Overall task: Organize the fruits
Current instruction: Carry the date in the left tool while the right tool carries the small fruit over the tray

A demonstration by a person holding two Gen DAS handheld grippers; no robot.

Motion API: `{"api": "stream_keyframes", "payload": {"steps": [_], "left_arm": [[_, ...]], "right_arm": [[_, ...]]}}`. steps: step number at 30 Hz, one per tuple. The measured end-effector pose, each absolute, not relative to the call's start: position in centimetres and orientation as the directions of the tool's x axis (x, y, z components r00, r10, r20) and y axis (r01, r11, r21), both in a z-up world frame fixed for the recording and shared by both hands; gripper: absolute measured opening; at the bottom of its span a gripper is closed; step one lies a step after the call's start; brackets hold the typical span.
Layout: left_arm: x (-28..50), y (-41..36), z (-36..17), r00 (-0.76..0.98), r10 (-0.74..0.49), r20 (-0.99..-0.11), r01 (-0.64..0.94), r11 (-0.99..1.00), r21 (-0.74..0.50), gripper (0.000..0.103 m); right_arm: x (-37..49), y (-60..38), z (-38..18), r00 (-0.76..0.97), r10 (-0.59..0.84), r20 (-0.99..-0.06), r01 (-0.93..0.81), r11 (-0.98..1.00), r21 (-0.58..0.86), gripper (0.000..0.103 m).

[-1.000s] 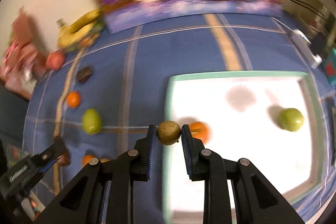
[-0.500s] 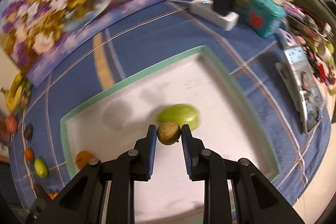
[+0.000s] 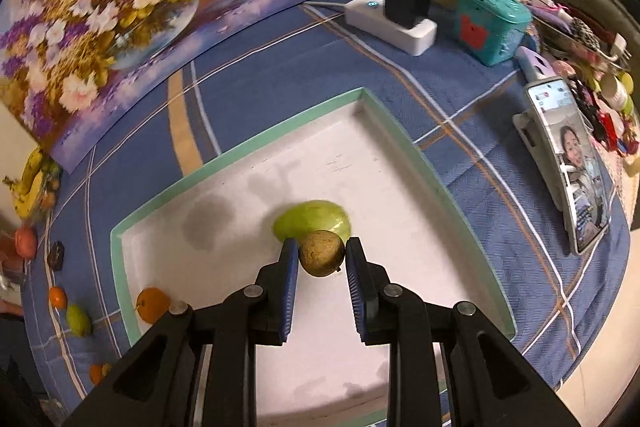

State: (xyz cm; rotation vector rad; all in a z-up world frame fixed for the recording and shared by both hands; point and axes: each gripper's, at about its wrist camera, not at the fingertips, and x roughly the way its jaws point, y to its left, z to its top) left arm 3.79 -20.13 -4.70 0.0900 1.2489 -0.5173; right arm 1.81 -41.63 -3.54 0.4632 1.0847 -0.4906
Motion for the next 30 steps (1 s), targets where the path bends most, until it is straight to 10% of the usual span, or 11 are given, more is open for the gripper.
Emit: {"api": "stream_keyframes", "payload": {"steps": [30], "left_arm": [[3.7,-20.2,-5.4,0.218,-0.295,-0.930,0.418,0.889,-0.184,0.036]], "right_arm": [[4.2,-38.1,-7.4,0.291,-0.090,-0.952,0.460,0.886,0.057,0.028]]}}
